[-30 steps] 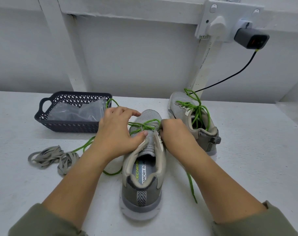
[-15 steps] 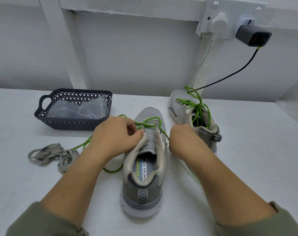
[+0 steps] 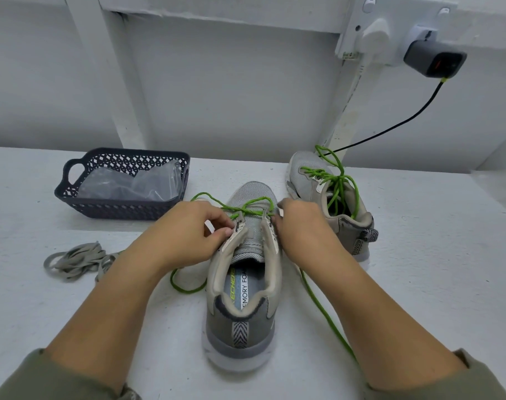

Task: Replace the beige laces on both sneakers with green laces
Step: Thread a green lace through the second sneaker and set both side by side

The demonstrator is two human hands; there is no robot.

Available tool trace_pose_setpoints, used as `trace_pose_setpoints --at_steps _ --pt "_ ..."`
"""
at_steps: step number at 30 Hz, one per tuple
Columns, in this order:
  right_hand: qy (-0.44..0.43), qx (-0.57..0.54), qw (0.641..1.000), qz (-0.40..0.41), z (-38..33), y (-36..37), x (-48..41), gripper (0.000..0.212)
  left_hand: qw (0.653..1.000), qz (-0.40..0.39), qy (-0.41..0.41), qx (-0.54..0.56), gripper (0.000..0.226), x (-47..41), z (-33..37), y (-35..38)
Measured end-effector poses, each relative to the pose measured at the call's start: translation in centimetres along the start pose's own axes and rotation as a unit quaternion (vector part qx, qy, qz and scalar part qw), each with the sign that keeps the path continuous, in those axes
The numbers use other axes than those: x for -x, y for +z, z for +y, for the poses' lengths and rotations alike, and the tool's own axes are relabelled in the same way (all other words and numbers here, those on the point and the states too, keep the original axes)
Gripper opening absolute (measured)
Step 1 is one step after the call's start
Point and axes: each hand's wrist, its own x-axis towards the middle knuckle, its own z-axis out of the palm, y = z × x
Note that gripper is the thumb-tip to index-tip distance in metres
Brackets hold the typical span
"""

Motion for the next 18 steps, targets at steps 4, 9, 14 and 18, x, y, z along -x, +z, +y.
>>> trace_pose_setpoints --at_steps 4,9,14,18 --pt "-0.027 -0.003 1.0 -0.005 -0.3 0.0 -0.4 0.016 1.0 0.002 -0.004 0.002 0.009 0.1 0.1 0.0" --pt "0.058 0.061 0.992 -0.097 0.2 -1.2 -0.5 0.023 1.0 0.004 -0.015 -0.005 0.009 0.0 0.1 0.0" --pt "-0.011 0.009 1.0 -0.019 -0.5 -0.4 -0.6 0.017 1.0 0.002 -0.019 -0.009 0.009 0.0 0.3 -0.1" --pt "0.06 0.062 0.991 -0.103 -0.1 -1.3 0.7 0.029 1.0 0.009 -0.026 -0.001 0.009 0.0 0.2 0.1"
